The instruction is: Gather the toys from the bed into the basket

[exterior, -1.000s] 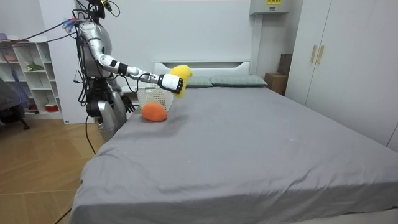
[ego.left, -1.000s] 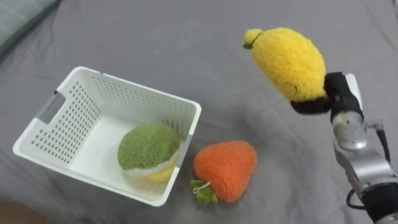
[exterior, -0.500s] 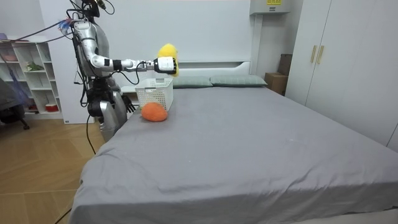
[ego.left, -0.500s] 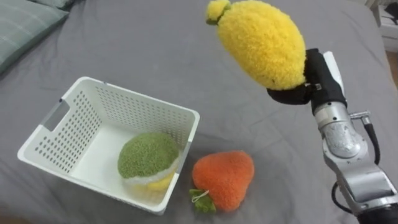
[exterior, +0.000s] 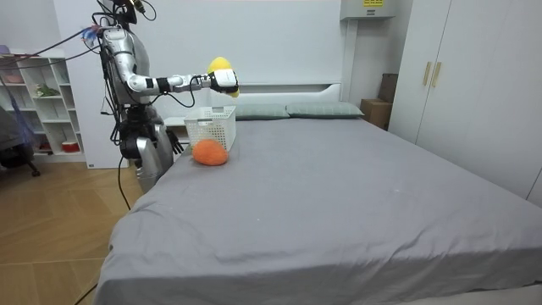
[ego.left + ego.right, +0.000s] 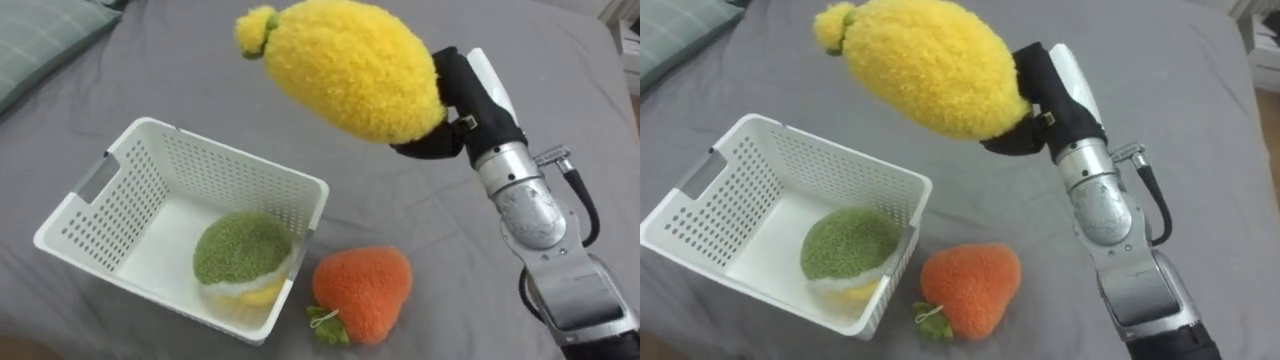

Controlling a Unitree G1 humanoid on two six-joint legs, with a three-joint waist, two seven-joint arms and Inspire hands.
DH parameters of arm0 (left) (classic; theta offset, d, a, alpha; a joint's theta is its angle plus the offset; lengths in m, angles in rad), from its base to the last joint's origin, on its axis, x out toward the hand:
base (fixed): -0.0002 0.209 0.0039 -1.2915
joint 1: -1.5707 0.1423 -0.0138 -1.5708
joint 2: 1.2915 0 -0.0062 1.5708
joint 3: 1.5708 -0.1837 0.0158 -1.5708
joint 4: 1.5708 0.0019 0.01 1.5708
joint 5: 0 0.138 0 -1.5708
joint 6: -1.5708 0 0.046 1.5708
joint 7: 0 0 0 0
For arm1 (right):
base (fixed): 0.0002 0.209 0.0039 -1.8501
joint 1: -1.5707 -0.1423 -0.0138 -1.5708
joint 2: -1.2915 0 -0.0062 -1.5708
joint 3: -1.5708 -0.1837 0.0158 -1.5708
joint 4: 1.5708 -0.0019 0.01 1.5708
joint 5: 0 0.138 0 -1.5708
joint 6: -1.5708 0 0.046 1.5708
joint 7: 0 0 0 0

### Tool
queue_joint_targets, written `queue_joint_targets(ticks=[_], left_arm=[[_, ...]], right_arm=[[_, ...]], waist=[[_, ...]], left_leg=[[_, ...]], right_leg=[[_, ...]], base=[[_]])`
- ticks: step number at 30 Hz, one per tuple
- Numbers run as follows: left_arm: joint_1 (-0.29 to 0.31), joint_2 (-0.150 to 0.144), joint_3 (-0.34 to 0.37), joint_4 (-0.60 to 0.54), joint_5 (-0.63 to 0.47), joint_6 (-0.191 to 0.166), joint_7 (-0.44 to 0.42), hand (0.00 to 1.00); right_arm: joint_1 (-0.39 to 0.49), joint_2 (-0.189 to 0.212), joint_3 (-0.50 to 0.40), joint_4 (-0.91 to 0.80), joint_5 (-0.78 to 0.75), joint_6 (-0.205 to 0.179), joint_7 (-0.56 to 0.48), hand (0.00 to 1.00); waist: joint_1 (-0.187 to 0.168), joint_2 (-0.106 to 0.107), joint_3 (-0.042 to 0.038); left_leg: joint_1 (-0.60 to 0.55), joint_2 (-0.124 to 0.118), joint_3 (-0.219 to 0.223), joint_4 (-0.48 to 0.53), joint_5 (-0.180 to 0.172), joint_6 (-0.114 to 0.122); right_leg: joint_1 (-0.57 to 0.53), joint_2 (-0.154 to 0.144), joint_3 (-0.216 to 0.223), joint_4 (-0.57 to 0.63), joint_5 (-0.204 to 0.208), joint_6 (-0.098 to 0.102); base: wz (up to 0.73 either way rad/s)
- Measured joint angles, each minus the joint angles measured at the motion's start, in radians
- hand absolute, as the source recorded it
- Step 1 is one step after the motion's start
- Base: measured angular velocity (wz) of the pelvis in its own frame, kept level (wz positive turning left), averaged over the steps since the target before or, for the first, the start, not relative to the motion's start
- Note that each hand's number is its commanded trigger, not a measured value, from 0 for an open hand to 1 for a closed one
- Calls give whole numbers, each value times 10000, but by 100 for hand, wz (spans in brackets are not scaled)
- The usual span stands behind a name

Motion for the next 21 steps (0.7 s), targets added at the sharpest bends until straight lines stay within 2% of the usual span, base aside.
queue_joint_targets(ticks=[3, 4, 6, 7, 11, 17, 21], left_arm=[[-4, -7, 3, 0, 6, 1, -84, 0], [-5, -23, 3, 0, 11, 4, -91, 0], [-14, -51, 5, 0, 48, 11, -94, 0], [-19, -54, 5, 0, 128, 28, -104, 0], [-35, -45, 41, -28, 374, 172, -99, 0], [-40, -14, 248, -68, 1059, 207, -104, 0], [-87, -38, 330, -84, 1267, 204, -110, 0]], right_arm=[[-164, 321, 347, -32, -400, 3, 360, 98], [-165, 431, 426, -32, -519, 26, 483, 69], [-166, 662, 458, -32, -590, 163, 633, 26], [-166, 780, 504, -31, -580, 239, 655, 0], [-172, 807, 827, -29, -722, 304, 711, 0], [-172, 805, 1314, 6, -1232, 443, 963, 0], [-173, 802, 1482, 83, -1565, 442, 1186, 0]], waist=[[136, -6, 4], [192, -10, 6], [269, -23, 9], [395, -37, 17], [631, -77, 21], [868, -244, 128], [1095, -270, 130]], left_leg=[[40, -12, -56, 0, -1, 2], [62, -20, -101, -1, -2, 3], [63, -33, -190, -2, -1, 4], [68, -35, -202, -2, -2, 4], [68, -35, -241, -6, -2, 4], [109, -58, -295, -19, -2, 3], [114, -68, -322, -36, -8, 1]], right_leg=[[57, -11, -46, -11, 0, 1], [99, -19, -99, -12, -1, 1], [125, -26, -167, -11, -1, 1], [126, -25, -181, -12, -1, 1], [131, -23, -199, -12, -1, 2], [249, -19, -211, -130, -1, 2], [267, -15, -213, -175, 1, 5]], base=[[6], [10], [10], [5], [2], [3], [1]])
